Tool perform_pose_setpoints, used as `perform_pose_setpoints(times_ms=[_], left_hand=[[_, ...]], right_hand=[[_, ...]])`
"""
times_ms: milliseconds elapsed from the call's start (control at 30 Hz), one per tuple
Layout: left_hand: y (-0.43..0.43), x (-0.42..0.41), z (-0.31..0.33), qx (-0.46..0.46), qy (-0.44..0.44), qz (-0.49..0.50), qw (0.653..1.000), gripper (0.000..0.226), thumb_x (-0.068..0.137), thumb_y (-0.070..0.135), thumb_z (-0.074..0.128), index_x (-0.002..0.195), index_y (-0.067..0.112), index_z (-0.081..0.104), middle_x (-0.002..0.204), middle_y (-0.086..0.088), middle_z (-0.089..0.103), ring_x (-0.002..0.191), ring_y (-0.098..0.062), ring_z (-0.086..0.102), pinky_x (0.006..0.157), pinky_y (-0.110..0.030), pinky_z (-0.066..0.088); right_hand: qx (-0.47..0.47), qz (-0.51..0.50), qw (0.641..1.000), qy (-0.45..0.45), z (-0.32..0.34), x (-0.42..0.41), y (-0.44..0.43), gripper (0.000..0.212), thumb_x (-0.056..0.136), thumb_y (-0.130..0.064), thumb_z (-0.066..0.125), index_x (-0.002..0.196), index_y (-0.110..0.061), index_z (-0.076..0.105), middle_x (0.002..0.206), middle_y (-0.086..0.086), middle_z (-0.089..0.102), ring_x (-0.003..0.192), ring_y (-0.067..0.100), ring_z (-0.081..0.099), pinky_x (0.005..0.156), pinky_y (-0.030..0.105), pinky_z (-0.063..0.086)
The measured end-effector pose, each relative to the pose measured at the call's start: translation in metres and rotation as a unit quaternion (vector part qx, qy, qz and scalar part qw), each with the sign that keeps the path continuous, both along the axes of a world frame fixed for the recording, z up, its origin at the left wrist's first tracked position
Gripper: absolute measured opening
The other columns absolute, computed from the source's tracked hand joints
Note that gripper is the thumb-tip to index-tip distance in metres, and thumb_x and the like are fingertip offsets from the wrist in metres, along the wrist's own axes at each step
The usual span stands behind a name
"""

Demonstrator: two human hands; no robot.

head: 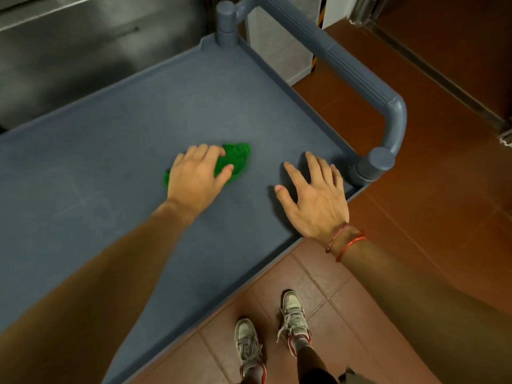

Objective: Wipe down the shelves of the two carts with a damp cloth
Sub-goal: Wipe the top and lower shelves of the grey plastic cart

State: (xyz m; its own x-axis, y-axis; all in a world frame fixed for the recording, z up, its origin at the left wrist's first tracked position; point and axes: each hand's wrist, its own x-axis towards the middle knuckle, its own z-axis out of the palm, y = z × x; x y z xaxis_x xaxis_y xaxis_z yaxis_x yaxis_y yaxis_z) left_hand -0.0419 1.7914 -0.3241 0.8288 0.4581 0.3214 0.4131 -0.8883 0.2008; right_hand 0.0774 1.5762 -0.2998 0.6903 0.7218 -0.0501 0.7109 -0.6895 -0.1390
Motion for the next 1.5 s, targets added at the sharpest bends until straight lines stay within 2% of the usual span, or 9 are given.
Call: perform_pose_setpoints(times_ms=[100, 233, 467, 667, 967, 1100, 1200, 1333, 1500], left_hand=[[0.004, 0.003, -0.001, -0.02, 0.0, 0.028, 0.999, 0.04, 0.085, 0.045, 0.055, 0.099, 0.01, 0.066, 0.088, -0.013, 0.067, 0.083, -0.037, 0.064, 0.07, -0.043, 0.049], [-0.034, -0.006, 0.01, -0.057, -0.018, 0.042, 0.997, 0.041, 0.082, 0.048, 0.056, 0.093, 0.011, 0.068, 0.078, -0.012, 0.069, 0.072, -0.034, 0.067, 0.056, -0.037, 0.052], [-0.103, -0.039, 0.006, -0.082, -0.014, -0.118, 0.99, 0.037, 0.082, 0.048, 0.064, 0.093, 0.012, 0.07, 0.081, -0.001, 0.068, 0.075, -0.023, 0.064, 0.066, -0.036, 0.053], [-0.067, -0.026, -0.003, -0.009, -0.023, -0.13, 0.991, 0.037, 0.084, 0.048, 0.064, 0.095, 0.014, 0.071, 0.079, -0.004, 0.064, 0.075, -0.028, 0.062, 0.065, -0.038, 0.049], [0.082, 0.021, -0.003, 0.003, -0.026, 0.056, 0.998, 0.048, 0.085, 0.052, 0.055, 0.103, 0.01, 0.068, 0.089, -0.02, 0.066, 0.083, -0.042, 0.063, 0.072, -0.048, 0.051], [0.085, 0.028, 0.003, -0.013, -0.007, 0.101, 0.995, 0.05, 0.085, 0.051, 0.055, 0.106, 0.007, 0.068, 0.092, -0.022, 0.067, 0.087, -0.043, 0.063, 0.073, -0.048, 0.049], [0.053, 0.022, 0.002, -0.027, -0.016, 0.075, 0.997, 0.048, 0.083, 0.051, 0.055, 0.098, 0.008, 0.07, 0.085, -0.018, 0.068, 0.08, -0.039, 0.066, 0.068, -0.044, 0.052], [0.027, 0.002, -0.003, 0.024, -0.015, -0.002, 1.0, 0.041, 0.084, 0.05, 0.06, 0.094, 0.011, 0.071, 0.078, -0.01, 0.063, 0.075, -0.034, 0.061, 0.066, -0.04, 0.047], [0.066, 0.007, -0.007, 0.052, -0.014, -0.017, 0.998, 0.04, 0.087, 0.05, 0.059, 0.096, 0.013, 0.068, 0.081, -0.013, 0.062, 0.076, -0.036, 0.061, 0.067, -0.042, 0.049]], right_hand=[[-0.004, -0.004, 1.0, 0.004, 0.001, 0.0, 0.001, 0.063, 0.097, -0.062, 0.024, 0.147, -0.03, 0.044, 0.159, 0.016, 0.03, 0.147, 0.035, 0.025, 0.12, 0.054, 0.015], [-0.008, -0.007, 1.0, 0.008, 0.002, 0.001, 0.001, 0.062, 0.097, -0.063, 0.024, 0.147, -0.031, 0.043, 0.159, 0.015, 0.03, 0.147, 0.034, 0.024, 0.12, 0.054, 0.016], [-0.016, -0.012, 1.0, 0.018, 0.004, -0.003, 0.001, 0.059, 0.1, -0.06, 0.022, 0.149, -0.033, 0.039, 0.161, 0.012, 0.026, 0.148, 0.032, 0.02, 0.119, 0.054, 0.017], [-0.024, -0.017, 0.999, 0.03, 0.005, -0.001, 0.003, 0.057, 0.101, -0.06, 0.021, 0.15, -0.035, 0.035, 0.163, 0.009, 0.022, 0.15, 0.029, 0.016, 0.12, 0.054, 0.014], [-0.035, -0.017, 0.999, 0.026, 0.003, 0.001, 0.004, 0.061, 0.098, -0.063, 0.02, 0.15, -0.035, 0.035, 0.163, 0.008, 0.025, 0.149, 0.03, 0.02, 0.118, 0.055, 0.02], [-0.042, -0.021, 0.999, 0.021, 0.003, 0.003, 0.003, 0.061, 0.097, -0.064, 0.019, 0.15, -0.036, 0.034, 0.163, 0.008, 0.024, 0.149, 0.03, 0.019, 0.116, 0.054, 0.021], [-0.051, -0.021, 0.998, 0.022, 0.005, 0.002, 0.004, 0.062, 0.097, -0.065, 0.018, 0.149, -0.037, 0.034, 0.163, 0.008, 0.025, 0.149, 0.03, 0.019, 0.116, 0.053, 0.022], [-0.059, -0.019, 0.998, 0.026, 0.007, 0.001, 0.005, 0.063, 0.096, -0.065, 0.015, 0.15, -0.036, 0.033, 0.163, 0.008, 0.025, 0.149, 0.03, 0.02, 0.117, 0.054, 0.022], [-0.059, -0.022, 0.998, 0.027, 0.009, 0.0, 0.007, 0.063, 0.097, -0.064, 0.017, 0.149, -0.035, 0.036, 0.162, 0.009, 0.028, 0.148, 0.031, 0.023, 0.116, 0.055, 0.025]])
